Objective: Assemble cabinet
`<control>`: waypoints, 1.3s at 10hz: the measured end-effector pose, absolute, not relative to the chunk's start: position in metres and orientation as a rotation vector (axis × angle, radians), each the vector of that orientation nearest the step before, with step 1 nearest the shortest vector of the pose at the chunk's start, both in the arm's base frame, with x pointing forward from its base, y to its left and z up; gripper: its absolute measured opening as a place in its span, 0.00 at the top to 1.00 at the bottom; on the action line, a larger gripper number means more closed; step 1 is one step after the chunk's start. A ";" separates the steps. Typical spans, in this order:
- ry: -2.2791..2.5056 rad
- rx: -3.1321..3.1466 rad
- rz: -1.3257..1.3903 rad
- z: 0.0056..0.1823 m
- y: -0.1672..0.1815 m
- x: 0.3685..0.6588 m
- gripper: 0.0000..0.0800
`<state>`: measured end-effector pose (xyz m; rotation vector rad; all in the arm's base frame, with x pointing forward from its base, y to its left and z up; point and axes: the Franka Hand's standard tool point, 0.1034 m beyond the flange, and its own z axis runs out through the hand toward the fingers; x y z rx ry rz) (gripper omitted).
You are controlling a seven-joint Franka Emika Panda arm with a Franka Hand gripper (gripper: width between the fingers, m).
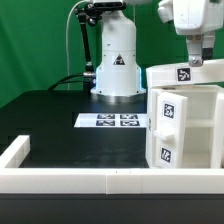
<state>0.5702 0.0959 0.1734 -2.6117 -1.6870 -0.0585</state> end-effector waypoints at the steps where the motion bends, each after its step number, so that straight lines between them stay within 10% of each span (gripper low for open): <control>1: -1.677 -2.617 -0.052 0.171 0.095 0.569 0.00; 5: -1.657 -2.626 -0.031 0.163 0.092 0.567 0.00; 7: -1.634 -2.640 -0.028 0.162 0.092 0.567 0.30; 13: -1.259 -2.836 -0.020 0.162 0.090 0.567 0.30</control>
Offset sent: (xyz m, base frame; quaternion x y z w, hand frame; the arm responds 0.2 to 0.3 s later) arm 0.0008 0.0023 -0.0068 0.0002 0.0060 0.0046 1.0000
